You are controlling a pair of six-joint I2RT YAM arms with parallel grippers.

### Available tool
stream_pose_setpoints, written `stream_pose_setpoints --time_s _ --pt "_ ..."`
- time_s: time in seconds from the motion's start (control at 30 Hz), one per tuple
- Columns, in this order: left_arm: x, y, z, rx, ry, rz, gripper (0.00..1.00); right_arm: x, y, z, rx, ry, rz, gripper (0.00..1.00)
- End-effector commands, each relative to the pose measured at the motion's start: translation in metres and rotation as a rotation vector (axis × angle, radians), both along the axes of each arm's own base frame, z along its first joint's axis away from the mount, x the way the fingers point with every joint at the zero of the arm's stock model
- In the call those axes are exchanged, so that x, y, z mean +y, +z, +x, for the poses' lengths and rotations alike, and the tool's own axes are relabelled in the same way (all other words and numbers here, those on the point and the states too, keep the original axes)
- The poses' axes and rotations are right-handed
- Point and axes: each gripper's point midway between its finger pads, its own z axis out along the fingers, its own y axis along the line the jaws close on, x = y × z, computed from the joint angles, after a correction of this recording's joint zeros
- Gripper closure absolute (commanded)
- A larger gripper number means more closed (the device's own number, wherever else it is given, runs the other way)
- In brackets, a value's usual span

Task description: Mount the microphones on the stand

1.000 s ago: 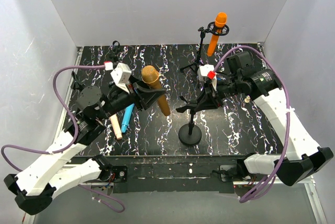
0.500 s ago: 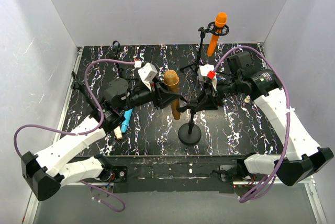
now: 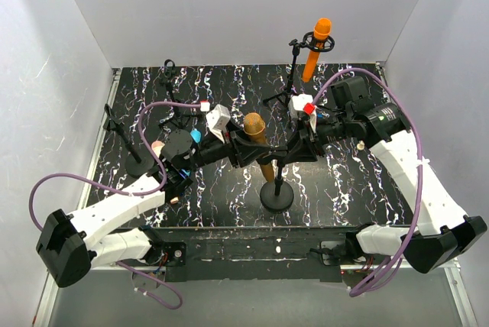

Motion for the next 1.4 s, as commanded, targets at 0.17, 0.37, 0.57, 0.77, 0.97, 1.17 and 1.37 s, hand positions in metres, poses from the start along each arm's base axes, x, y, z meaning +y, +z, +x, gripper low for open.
stream_pose_setpoints --time_s 0.17,0.37,0.57,0.77,0.97,1.17,1.37 --pt "-0.004 0.041 -0.008 -0.088 0.006 -0.144 1.0 0.001 -0.002 -0.002 0.028 -0.013 0.004 0.99" --pt "-0.012 0.034 -0.011 -0.078 -0.01 -0.127 1.0 0.001 0.001 -0.003 0.039 -0.018 0.015 0.87" --pt "-0.008 0.035 -0.009 -0.075 0.02 -0.125 1.0 -0.003 0.003 -0.007 0.039 -0.023 0.03 0.3" --pt "-0.006 0.037 -0.009 -0.067 0.027 -0.112 0.94 -0.009 0.004 -0.009 0.042 -0.044 0.05 0.17" --pt "-0.005 0.041 -0.009 -0.051 0.035 -0.106 0.46 -0.022 0.01 -0.006 0.031 -0.089 0.103 0.14" --pt "0.019 0.042 -0.014 -0.086 0.097 -0.071 0.02 -0.035 -0.001 -0.009 -0.024 -0.112 0.154 0.13" --pt "0.063 0.031 -0.021 -0.095 0.224 0.005 0.02 -0.036 -0.036 -0.017 -0.002 -0.088 0.188 0.15"
